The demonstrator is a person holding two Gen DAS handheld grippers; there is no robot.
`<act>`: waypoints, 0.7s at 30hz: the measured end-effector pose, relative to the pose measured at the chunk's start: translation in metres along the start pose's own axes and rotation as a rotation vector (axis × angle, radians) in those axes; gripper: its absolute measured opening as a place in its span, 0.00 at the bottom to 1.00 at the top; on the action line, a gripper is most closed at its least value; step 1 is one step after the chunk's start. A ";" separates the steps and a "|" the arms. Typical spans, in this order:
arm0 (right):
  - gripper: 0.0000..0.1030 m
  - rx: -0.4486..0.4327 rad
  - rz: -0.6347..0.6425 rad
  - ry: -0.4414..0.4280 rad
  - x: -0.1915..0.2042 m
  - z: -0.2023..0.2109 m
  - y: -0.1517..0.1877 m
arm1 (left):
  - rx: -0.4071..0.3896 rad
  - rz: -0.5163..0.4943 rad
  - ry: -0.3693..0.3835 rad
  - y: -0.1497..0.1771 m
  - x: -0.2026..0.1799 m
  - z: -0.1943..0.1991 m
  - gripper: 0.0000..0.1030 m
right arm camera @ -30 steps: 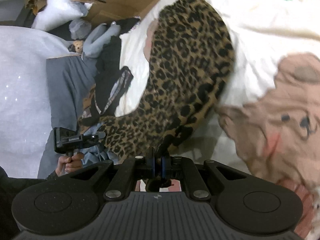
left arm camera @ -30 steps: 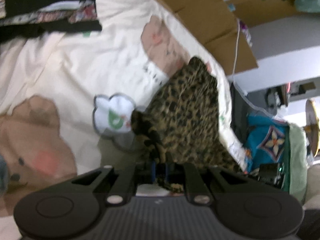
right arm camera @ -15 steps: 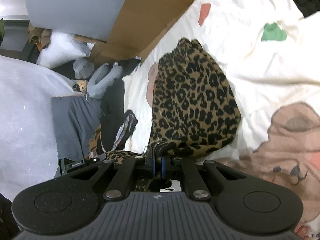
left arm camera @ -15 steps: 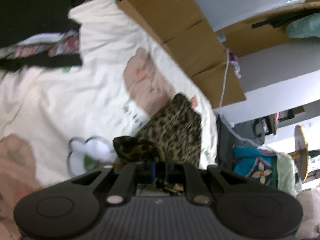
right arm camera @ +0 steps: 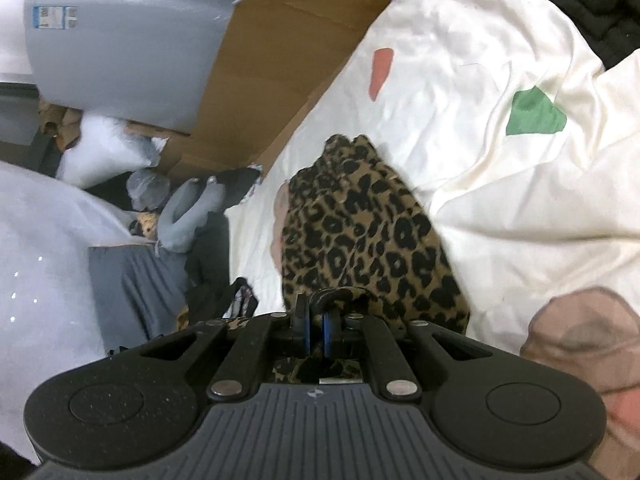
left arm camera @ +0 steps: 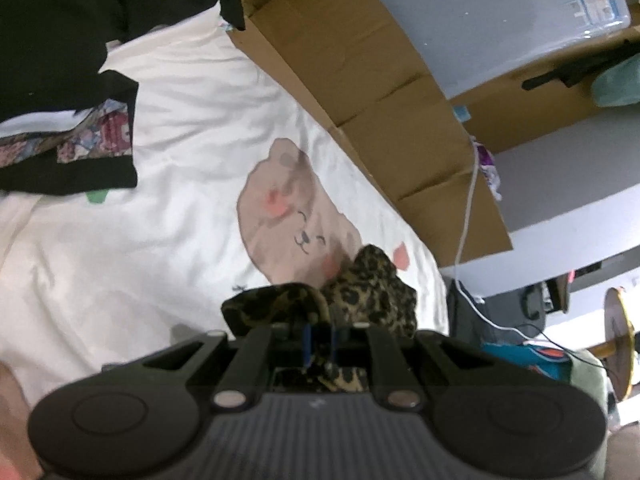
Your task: Fold clothes
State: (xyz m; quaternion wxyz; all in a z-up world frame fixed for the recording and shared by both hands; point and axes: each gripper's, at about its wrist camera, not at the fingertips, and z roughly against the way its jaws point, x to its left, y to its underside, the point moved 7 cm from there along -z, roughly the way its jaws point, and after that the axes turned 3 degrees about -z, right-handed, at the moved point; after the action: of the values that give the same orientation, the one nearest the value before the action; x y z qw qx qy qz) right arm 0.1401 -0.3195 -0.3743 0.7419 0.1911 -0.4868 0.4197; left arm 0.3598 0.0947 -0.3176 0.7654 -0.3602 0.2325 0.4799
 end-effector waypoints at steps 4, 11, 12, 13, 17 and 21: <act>0.05 -0.011 -0.023 0.024 -0.007 -0.010 -0.011 | -0.004 0.002 -0.009 -0.005 0.002 -0.012 0.09; 0.05 -0.036 -0.051 0.047 -0.016 -0.021 -0.023 | 0.020 0.005 -0.051 -0.010 0.011 -0.033 0.09; 0.05 -0.039 -0.058 0.051 -0.019 -0.022 -0.023 | 0.022 0.010 -0.050 -0.010 0.012 -0.037 0.09; 0.05 -0.041 -0.059 0.058 -0.021 -0.022 -0.024 | 0.024 0.016 -0.050 -0.011 0.014 -0.040 0.09; 0.06 -0.037 -0.094 0.103 -0.042 -0.031 -0.024 | 0.058 0.018 -0.074 -0.007 0.021 -0.051 0.09; 0.08 -0.046 -0.109 0.116 -0.049 -0.035 -0.022 | 0.111 -0.032 -0.091 -0.004 0.022 -0.059 0.09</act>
State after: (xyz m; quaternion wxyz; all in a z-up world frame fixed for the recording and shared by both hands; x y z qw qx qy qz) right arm 0.1692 -0.3293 -0.4305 0.7949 0.1755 -0.4412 0.3777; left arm 0.3717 0.0604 -0.3686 0.8015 -0.2986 0.2178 0.4701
